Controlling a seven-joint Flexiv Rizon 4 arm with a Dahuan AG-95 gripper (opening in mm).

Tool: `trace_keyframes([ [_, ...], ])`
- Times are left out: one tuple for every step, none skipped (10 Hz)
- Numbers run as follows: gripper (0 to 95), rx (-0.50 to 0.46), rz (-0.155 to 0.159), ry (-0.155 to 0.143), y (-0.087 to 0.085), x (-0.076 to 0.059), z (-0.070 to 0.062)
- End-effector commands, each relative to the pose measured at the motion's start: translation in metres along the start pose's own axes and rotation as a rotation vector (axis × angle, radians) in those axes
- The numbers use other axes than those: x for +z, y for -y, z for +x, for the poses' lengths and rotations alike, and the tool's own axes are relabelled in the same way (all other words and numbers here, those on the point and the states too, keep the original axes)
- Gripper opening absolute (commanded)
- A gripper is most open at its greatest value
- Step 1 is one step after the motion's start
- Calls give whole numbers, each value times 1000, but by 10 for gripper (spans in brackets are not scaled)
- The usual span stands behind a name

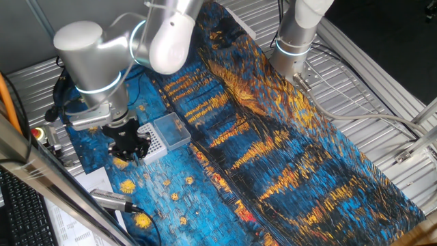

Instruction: Insert a medium pipette tip into the holder for medium pipette tips

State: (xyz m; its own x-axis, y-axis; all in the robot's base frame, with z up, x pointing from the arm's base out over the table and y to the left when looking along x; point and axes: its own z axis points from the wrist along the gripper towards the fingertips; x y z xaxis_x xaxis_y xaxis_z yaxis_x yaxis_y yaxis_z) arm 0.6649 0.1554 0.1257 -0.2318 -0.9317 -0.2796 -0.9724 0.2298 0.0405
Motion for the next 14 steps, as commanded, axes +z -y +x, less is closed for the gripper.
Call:
trace_keyframes([
  [0, -76, -7, -14, -2, -6, 15],
  [0, -88, -8, -14, -4, -6, 19],
  [0, -107, -10, 3, -7, -5, 23],
  [0, -126, -12, 21, -9, -4, 25],
  [0, -148, -5, 28, -10, -2, 28],
  [0, -171, -5, 56, -9, 2, 31],
  [0, -201, -12, 111, -7, 6, 34],
  [0, -225, -13, 130, -8, 8, 36],
  [0, -241, -14, 139, -11, 10, 39],
  [0, -253, -17, 146, -14, 11, 42],
  [0, -268, -24, 168, -21, 13, 47],
  [0, -283, -24, 173, -25, 14, 49],
  [0, -299, -24, 183, -27, 15, 51],
  [0, -311, -28, 202, -28, 15, 51],
])
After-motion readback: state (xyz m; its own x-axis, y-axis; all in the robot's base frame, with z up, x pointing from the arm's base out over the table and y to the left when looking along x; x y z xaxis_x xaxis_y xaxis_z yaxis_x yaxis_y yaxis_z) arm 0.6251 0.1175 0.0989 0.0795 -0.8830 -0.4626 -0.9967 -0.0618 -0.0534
